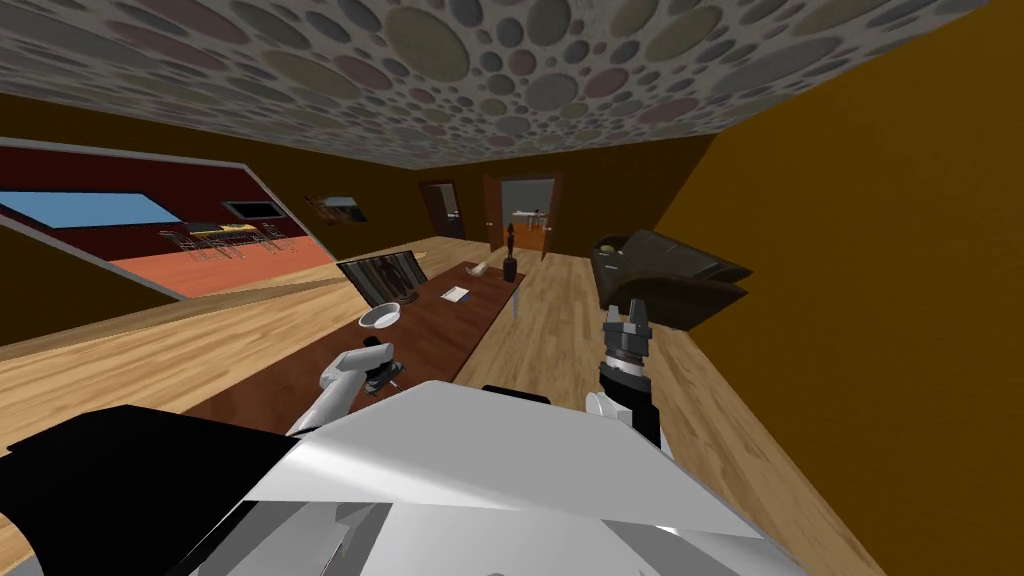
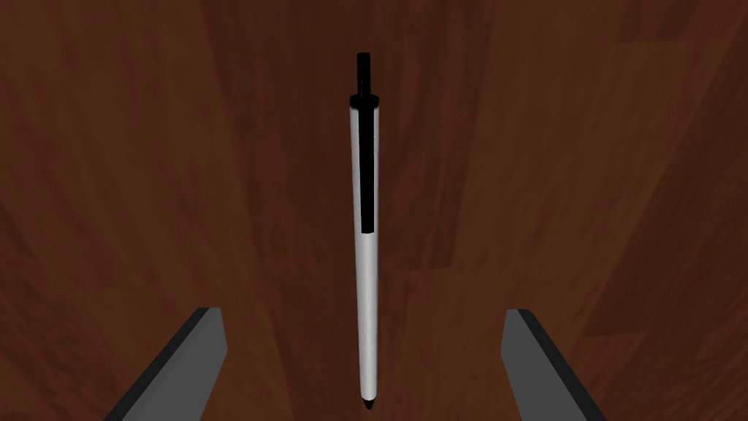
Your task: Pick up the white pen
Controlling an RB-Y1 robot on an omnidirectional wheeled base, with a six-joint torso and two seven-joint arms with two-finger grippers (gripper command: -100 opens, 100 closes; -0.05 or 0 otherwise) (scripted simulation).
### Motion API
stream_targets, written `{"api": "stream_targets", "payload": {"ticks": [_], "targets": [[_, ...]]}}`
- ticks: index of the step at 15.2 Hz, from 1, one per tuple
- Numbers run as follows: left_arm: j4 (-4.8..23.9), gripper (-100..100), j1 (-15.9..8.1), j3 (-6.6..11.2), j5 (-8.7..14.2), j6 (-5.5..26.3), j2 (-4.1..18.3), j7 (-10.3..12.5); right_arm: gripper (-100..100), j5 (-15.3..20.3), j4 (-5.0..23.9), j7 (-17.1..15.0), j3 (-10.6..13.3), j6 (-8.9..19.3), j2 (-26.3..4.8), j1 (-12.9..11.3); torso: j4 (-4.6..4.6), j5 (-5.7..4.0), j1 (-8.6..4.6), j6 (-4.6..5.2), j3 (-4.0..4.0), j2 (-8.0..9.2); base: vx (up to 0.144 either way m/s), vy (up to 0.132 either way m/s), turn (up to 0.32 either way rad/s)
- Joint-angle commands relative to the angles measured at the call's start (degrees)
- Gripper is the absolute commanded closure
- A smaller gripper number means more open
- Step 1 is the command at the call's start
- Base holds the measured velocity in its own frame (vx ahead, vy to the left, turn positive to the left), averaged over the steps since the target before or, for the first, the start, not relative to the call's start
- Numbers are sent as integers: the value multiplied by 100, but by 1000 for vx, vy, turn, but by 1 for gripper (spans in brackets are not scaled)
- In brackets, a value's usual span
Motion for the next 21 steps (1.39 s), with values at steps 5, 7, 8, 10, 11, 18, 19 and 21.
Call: {"api": "stream_targets", "payload": {"ticks": [5, 7, 8, 10, 11, 18, 19, 21], "targets": [[504, -100, 4, 233, 128, 166, 215, -180, 0, 0, 0, 0, 0, 0, 0, 0, 1, -1, -4, 0, 3, 6, 23, 16, -113], [698, -100, 12, 331, 180, 248, 294, -257, 0, 0, 0, 0, 0, 0, 0, -1, 1, -1, -2, 2, 3, 5, 23, 24, -169], [789, -100, 15, 378, 204, 289, 331, -296, 0, 0, 0, 0, 0, 0, 0, 0, 1, 0, -1, 1, 3, 6, 22, 29, -139], [957, -100, 20, 469, 250, 366, 402, -372, 0, 0, 0, 0, 0, 0, 0, 0, 2, 0, 1, 0, 4, 7, 18, 28, -139], [1033, -100, 22, 510, 272, 403, 436, -407, 0, 0, 0, 0, 0, 0, 0, 0, 2, 0, 1, 1, 5, 8, 14, 26, -126], [1337, -100, 25, 670, 356, 548, 569, -540, 0, 0, 0, 0, 0, 0, 0, 0, 2, -1, -4, 0, 6, 9, 11, 20, -97], [1441, -100, -4, 609, 328, 387, 498, -481, 0, 0, 0, 0, 0, 0, 0, 0, 2, -1, -6, -1, 6, 10, -15, 25, -4], [1490, -100, -19, 567, 309, 285, 450, -437, 0, 0, 0, 0, 0, 0, 0, 0, 4, 1, -1, -2, 12, 21, -37, 32, -8]]}}
